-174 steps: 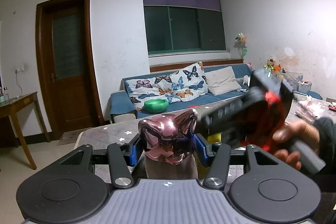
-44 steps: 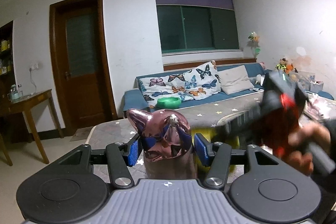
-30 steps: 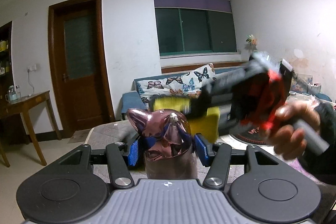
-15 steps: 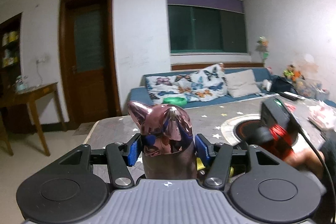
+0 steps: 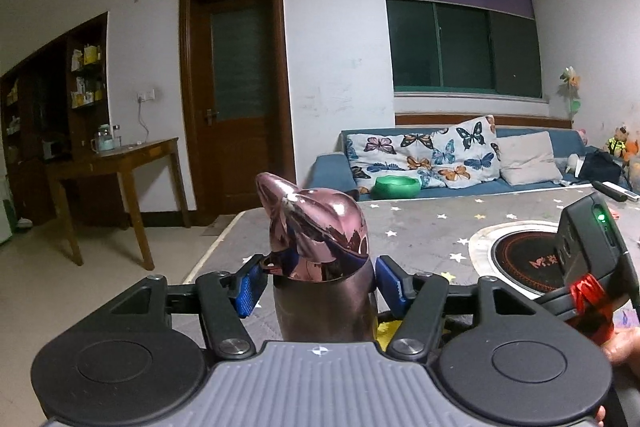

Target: Clean container

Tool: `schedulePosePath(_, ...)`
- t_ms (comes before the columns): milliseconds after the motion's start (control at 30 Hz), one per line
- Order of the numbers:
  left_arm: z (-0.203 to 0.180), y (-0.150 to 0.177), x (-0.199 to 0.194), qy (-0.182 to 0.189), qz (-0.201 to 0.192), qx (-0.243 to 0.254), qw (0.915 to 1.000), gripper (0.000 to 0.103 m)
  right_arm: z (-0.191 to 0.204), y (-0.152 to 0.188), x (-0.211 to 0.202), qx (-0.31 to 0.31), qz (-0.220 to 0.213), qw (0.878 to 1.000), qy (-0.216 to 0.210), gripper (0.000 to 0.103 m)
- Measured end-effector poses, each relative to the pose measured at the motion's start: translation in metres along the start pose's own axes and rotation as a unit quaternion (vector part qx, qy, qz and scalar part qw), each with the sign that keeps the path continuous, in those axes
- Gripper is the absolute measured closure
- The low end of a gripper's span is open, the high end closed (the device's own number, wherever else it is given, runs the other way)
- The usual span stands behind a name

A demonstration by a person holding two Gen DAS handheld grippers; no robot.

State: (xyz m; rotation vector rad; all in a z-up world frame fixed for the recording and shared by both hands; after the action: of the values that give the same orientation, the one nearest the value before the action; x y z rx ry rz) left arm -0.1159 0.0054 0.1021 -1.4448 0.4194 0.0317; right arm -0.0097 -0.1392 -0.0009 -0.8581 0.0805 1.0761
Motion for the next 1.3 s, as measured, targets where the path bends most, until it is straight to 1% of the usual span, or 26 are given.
schedulePosePath(100, 0.005, -0.005, 0.001, 0.011, 0.008, 0.007, 0.9999, 0.04, 0.007, 0.005, -0.003, -0.007, 0.004, 1.0, -0.007, 0.086)
schedulePosePath(233, 0.014, -0.007, -0.001, 0.047, 0.009, 0.019, 0.9987, 0.04, 0.016, 0.005, -0.01, -0.011, -0.004, 1.0, -0.017, 0.086)
schedulePosePath(300, 0.02, -0.007, -0.002, 0.067, 0.011, 0.023, 0.9974, 0.04, 0.021, -0.001, -0.017, -0.008, -0.014, 0.999, -0.03, 0.086)
schedulePosePath(433, 0.023, -0.008, -0.001, 0.096, 0.009, 0.041, 0.9945, 0.04, 0.033, -0.021, -0.036, 0.008, -0.047, 0.996, -0.078, 0.086)
schedulePosePath(500, 0.023, -0.007, 0.0, 0.107, 0.008, 0.051, 0.993, 0.04, 0.04, -0.036, -0.045, 0.014, -0.063, 0.991, -0.117, 0.086)
schedulePosePath(533, 0.022, -0.007, 0.0, 0.11, 0.006, 0.054, 0.9925, 0.04, 0.045, -0.045, -0.05, 0.013, -0.071, 0.987, -0.144, 0.086)
schedulePosePath(567, 0.022, -0.007, 0.0, 0.112, 0.005, 0.057, 0.992, 0.04, 0.049, -0.05, -0.053, 0.011, -0.075, 0.984, -0.159, 0.086)
schedulePosePath(667, 0.02, -0.004, 0.004, 0.115, 0.0, 0.062, 0.9914, 0.04, 0.056, -0.06, -0.056, 0.007, -0.081, 0.979, -0.186, 0.086)
schedulePosePath(767, 0.023, -0.003, 0.006, 0.117, -0.002, 0.058, 0.9914, 0.04, 0.05, -0.061, -0.041, 0.014, -0.074, 0.981, -0.181, 0.085)
schedulePosePath(833, 0.024, -0.001, 0.005, 0.12, -0.004, 0.057, 0.9911, 0.04, 0.038, -0.058, -0.031, 0.038, -0.073, 0.98, -0.182, 0.085)
schedulePosePath(933, 0.023, 0.001, 0.005, 0.123, -0.005, 0.06, 0.9905, 0.04, 0.02, -0.053, -0.017, 0.067, -0.058, 0.982, -0.166, 0.085)
schedulePosePath(1100, 0.024, 0.003, 0.004, 0.124, -0.008, 0.059, 0.9904, 0.04, -0.012, -0.039, 0.003, 0.099, -0.034, 0.987, -0.124, 0.085)
schedulePosePath(1300, 0.024, 0.001, 0.006, 0.121, -0.005, 0.057, 0.991, 0.04, -0.027, -0.024, 0.014, 0.096, -0.016, 0.992, -0.077, 0.085)
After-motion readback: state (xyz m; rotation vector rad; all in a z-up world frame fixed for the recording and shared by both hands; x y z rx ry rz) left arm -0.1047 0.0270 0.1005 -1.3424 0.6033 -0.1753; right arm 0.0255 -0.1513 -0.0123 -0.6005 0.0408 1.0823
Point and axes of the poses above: each gripper's, at about its wrist camera, not at the fingertips, and x roughly the way its jaws point, z to its left, y to its underside, the point moved 2 cm from there along x, roughly the way its jaws point, and after that the axes turned 1 degree about y, right-handed, at the moved point
